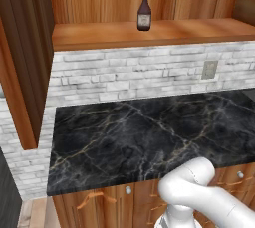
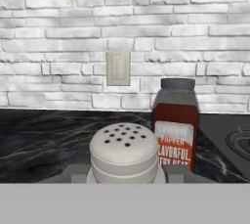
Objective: Collect the paprika, ketchup, and shaker from the cabinet and place them next to the stove.
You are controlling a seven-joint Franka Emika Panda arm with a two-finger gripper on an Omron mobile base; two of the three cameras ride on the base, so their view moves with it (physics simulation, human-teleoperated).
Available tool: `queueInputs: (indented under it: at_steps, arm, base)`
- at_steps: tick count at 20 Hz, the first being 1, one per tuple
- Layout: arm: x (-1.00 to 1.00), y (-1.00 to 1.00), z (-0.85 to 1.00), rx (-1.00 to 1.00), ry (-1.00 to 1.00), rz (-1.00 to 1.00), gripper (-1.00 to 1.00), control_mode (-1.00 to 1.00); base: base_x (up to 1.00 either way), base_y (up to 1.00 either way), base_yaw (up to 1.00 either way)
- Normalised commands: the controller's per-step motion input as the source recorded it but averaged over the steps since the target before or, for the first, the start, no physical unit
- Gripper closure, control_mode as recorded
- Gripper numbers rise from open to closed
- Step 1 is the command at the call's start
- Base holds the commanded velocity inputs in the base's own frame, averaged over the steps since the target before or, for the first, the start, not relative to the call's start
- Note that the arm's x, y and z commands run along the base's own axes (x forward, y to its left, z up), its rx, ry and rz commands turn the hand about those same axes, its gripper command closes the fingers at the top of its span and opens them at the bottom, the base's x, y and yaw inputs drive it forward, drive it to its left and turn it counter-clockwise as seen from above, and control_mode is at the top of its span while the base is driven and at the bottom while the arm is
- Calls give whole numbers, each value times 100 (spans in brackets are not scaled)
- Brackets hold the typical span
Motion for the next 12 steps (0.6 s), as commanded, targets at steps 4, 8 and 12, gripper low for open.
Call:
queueInputs:
  at_steps: [4, 8, 12]
  arm:
    - [23, -32, -19, 0, 0, 0, 100, -100]
    - [19, -29, -29, -1, 0, 0, 100, -100]
    - [21, -28, -35, -2, 0, 0, 100, -100]
  base:
    - [0, 0, 0]
    - [0, 0, 0]
    - [0, 0, 0]
